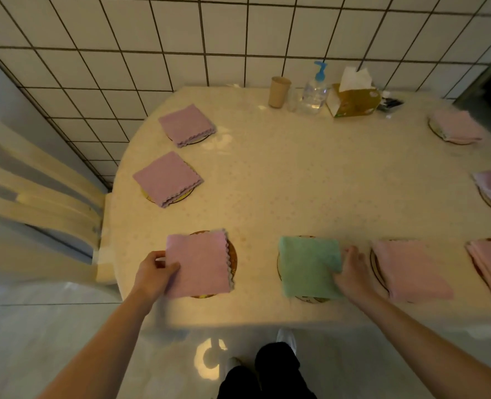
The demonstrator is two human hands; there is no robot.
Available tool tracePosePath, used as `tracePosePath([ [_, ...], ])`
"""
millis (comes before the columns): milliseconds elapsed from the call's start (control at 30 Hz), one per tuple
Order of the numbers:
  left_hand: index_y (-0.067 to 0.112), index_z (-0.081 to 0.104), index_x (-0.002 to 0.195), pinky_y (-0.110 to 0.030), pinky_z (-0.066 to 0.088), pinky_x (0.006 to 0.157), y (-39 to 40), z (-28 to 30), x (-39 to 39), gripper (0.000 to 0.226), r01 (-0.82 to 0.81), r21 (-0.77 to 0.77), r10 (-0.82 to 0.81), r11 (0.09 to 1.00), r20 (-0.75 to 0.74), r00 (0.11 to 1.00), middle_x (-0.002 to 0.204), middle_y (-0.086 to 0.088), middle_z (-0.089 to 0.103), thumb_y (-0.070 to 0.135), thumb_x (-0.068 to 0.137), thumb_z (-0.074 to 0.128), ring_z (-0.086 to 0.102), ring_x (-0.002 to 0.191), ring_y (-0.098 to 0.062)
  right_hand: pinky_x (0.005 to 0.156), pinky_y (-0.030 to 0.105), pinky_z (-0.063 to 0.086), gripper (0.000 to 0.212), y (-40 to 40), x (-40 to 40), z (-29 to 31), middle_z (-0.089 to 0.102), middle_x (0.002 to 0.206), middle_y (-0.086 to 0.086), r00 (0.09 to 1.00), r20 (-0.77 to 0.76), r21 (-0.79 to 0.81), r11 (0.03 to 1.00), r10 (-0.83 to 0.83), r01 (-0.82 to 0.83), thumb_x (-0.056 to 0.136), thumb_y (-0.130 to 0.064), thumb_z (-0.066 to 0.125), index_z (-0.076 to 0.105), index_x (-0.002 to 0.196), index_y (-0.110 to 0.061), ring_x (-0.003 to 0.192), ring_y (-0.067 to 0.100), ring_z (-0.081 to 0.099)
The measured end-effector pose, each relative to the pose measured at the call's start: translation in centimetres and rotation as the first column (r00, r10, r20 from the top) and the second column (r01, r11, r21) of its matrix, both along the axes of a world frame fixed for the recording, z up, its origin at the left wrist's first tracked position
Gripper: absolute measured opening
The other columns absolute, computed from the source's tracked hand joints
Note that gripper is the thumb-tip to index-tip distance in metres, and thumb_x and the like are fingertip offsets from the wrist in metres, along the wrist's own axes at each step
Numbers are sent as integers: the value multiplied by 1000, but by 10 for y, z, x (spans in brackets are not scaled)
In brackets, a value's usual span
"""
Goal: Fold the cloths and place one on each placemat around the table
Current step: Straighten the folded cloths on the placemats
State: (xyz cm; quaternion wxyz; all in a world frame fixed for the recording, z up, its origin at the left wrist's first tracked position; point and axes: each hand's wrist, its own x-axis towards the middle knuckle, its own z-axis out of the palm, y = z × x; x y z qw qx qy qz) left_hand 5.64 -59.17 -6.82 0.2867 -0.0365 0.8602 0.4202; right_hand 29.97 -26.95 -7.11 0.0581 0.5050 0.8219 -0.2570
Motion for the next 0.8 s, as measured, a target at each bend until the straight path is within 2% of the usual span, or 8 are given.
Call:
tracePosePath([
  [67,16,51,122,-45,54,80,-2,4,-6,40,12,-56,-13,998,-17,1000,105,-8,61,16,85,67,61,89,-28,83,41,46,53,-1,-2,6,41,121,19,990,91,99,988,110,-119,78,0,53,32,126,-7,103,37,50],
  [167,17,51,120,-41,52,78,-1,10,-16,42,25,-89,-28,996,-25,999,103,-6,61,14,83,69,61,88,-28,86,39,44,55,0,-18,17,38,127,15,978,99,147,969,184,-197,81,-1,49,30,132,-12,110,33,46],
  [300,18,53,115,-41,51,81,6,16,-42,37,-13,-57,10,998,-52,999,104,-4,61,16,82,70,60,91,-28,92,36,44,50,0,-61,31,43,131,8,959,-25,112,954,281,-277,85,-9,56,36,131,-13,115,26,46],
  [467,17,55,111,-48,52,86,23,17,-90,25,-118,32,120,992,-50,992,103,-8,62,15,88,62,60,91,-34,92,33,43,42,6,-133,36,57,117,11,941,-180,46,958,288,-284,82,-7,62,49,122,-6,107,26,54],
  [600,10,53,119,-51,52,89,42,10,-138,36,-275,79,276,958,3,961,101,-11,62,19,85,65,59,88,-32,88,28,41,39,24,-204,37,59,112,8,917,-212,-5,938,338,-347,82,-7,62,51,119,-7,104,24,56],
  [667,4,56,115,-44,54,78,52,6,-158,36,-364,95,360,926,57,931,93,-14,62,17,84,67,57,77,-28,87,27,41,37,35,-245,37,60,110,8,905,-226,-28,926,361,-376,82,-7,61,52,118,-7,103,24,57],
  [733,-2,59,105,-34,49,61,64,5,-173,22,-418,120,404,901,120,907,85,-16,61,8,86,65,55,65,-24,88,28,42,35,45,-287,37,61,108,8,902,-238,-62,922,359,-383,82,-6,61,53,117,-6,101,25,58],
  [800,-4,60,102,-33,47,63,72,-1,-187,17,-482,136,456,866,184,871,83,-16,61,3,87,63,53,63,-23,88,30,44,35,52,-329,37,62,107,8,899,-246,-95,914,362,-394,82,-7,61,54,116,-7,100,25,59],
])
